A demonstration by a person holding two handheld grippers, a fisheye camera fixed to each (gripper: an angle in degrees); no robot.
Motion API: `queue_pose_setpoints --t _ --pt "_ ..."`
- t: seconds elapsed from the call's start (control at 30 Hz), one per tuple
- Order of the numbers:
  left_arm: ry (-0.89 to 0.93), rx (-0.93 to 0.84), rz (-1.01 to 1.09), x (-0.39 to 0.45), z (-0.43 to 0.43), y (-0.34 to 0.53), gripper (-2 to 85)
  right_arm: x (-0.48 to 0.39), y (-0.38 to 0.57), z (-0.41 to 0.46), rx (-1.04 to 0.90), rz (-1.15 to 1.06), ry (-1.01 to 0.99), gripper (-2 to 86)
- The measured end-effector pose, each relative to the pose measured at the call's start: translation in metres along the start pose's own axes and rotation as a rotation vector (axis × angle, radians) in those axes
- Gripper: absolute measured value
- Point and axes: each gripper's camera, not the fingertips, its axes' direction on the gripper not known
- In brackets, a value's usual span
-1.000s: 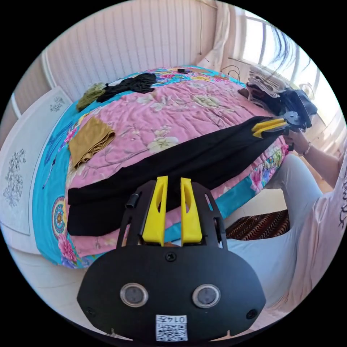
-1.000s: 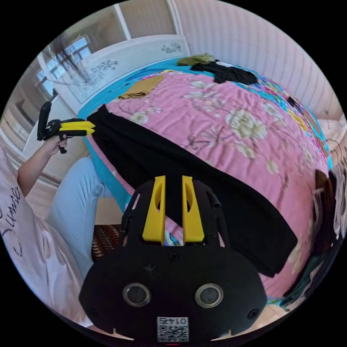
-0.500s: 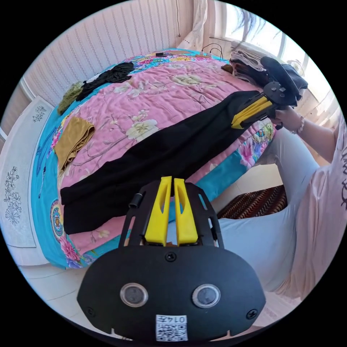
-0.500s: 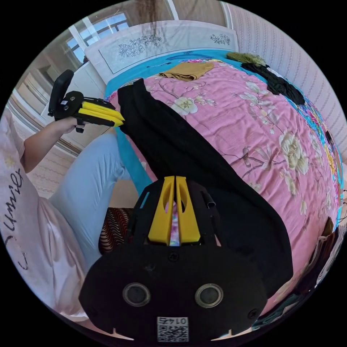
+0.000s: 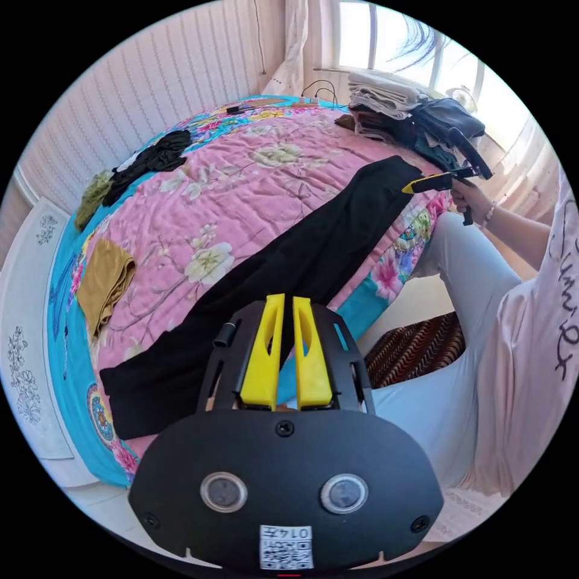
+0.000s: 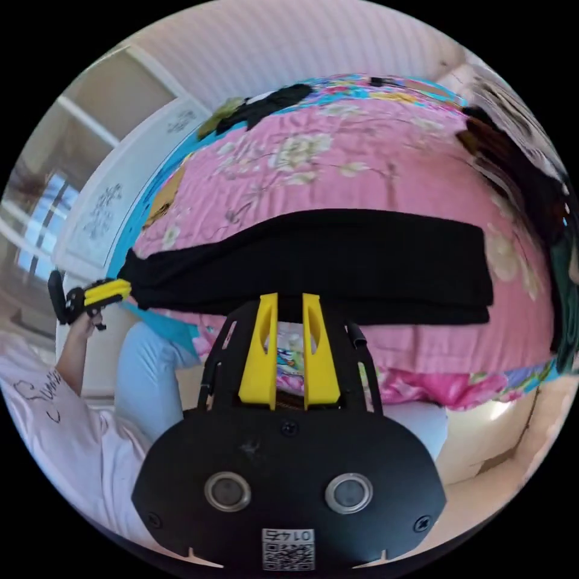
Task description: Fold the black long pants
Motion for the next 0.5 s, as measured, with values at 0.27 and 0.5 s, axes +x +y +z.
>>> queue_pose_setpoints --t 0.27,0.5 --pt "0.238 0.115 0.228 0.083 0.059 -0.172 4.6 0.163 0.103 -0.053 0.374 0.588 0.021 8.7" --pt "0.305 0.104 0.408 0.176 0.124 -0.362 5.3 0.231 0.152 -0.041 0.572 0.666 -0.167 3.4"
